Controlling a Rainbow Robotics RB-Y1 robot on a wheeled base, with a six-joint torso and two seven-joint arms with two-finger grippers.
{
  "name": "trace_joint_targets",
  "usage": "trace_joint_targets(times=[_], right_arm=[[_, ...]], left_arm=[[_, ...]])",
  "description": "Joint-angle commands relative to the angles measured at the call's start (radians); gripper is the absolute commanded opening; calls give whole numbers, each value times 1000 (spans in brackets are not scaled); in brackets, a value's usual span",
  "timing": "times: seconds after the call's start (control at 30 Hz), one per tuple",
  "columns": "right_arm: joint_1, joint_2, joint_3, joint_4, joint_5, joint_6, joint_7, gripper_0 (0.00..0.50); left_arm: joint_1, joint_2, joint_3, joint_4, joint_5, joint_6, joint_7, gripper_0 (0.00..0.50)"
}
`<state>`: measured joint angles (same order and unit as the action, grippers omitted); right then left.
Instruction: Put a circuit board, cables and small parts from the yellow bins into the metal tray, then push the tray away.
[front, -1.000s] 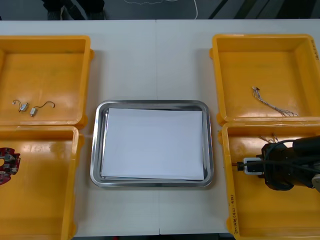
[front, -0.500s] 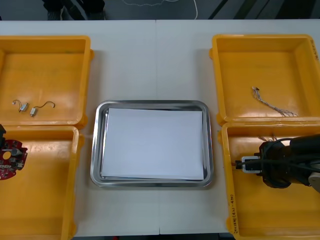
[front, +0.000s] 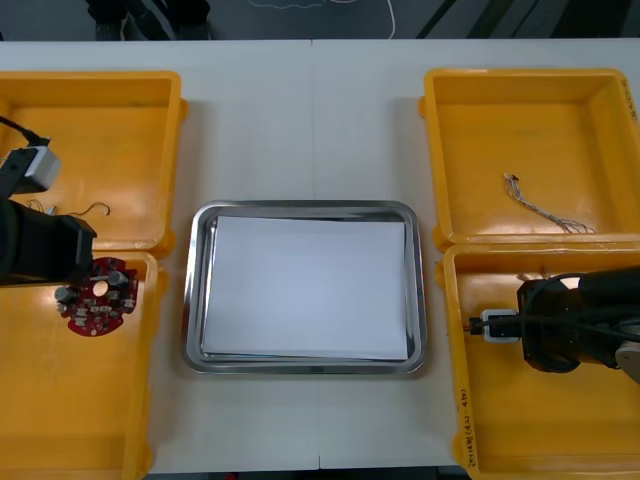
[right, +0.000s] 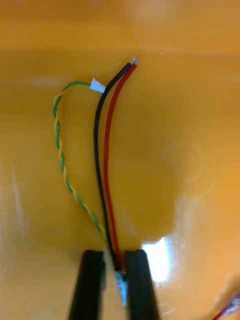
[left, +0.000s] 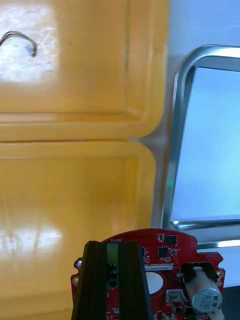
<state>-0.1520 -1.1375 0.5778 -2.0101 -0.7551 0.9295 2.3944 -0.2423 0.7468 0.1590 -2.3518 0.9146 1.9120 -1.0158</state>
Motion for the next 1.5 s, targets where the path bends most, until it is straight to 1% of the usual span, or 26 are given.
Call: trace_joint_targets(times=[0.03, 0.33, 0.43, 0.5, 0.63, 0.73, 0.9, 1.0, 1.13, 1.2, 1.23, 1.33, 1.4, 1.5], right_arm=[[-9, -7, 30, 44, -6, -9, 20, 0], [-17, -10, 30, 44, -20, -3, 12, 0], [-30, -19, 28, 40, -35, 12, 11, 0], [-43, -36, 25, 39, -64, 17, 11, 0], [-64, -61, 19, 34, -107, 38, 9, 0], [-69, -76, -12, 22, -148, 80, 5, 0], [-69, -94, -107, -24, -210, 209, -8, 0], [-69, -99, -165, -45, -254, 278, -20, 0], [-69, -100, -233, -68, -308, 357, -44, 0], [-69, -100, -273, -93, -334, 410, -101, 0], [-69, -100, -280, -101, -339, 422, -116, 0], [-69, -99, -323, -159, -345, 488, -218, 0], [-69, -100, -340, -193, -349, 525, -294, 0], [-69, -100, -366, -262, -352, 586, -448, 0]], left_arm=[[-97, -6, -79, -38, 10, 8, 102, 0], [-218, -14, -277, -38, -43, 8, 237, 0], [-244, -46, -322, -38, -74, 8, 270, 0], [-245, -92, -334, -38, -109, 8, 267, 0], [-245, -155, -360, -32, -166, 8, 260, 0], [-245, -190, -394, -26, -215, 8, 255, 0], [-245, -244, -458, -3, -301, 8, 243, 0], [-245, -262, -496, 25, -342, 8, 233, 0], [-245, -264, -550, 65, -388, 8, 224, 0], [-244, -265, -579, 92, -414, 8, 218, 0], [-244, -265, -587, 100, -419, 8, 218, 0], [-244, -264, -613, 138, -436, -2, 207, 0], [-244, -265, -624, 154, -442, -24, 203, 0], [-244, -268, -633, 180, -447, -57, 192, 0]])
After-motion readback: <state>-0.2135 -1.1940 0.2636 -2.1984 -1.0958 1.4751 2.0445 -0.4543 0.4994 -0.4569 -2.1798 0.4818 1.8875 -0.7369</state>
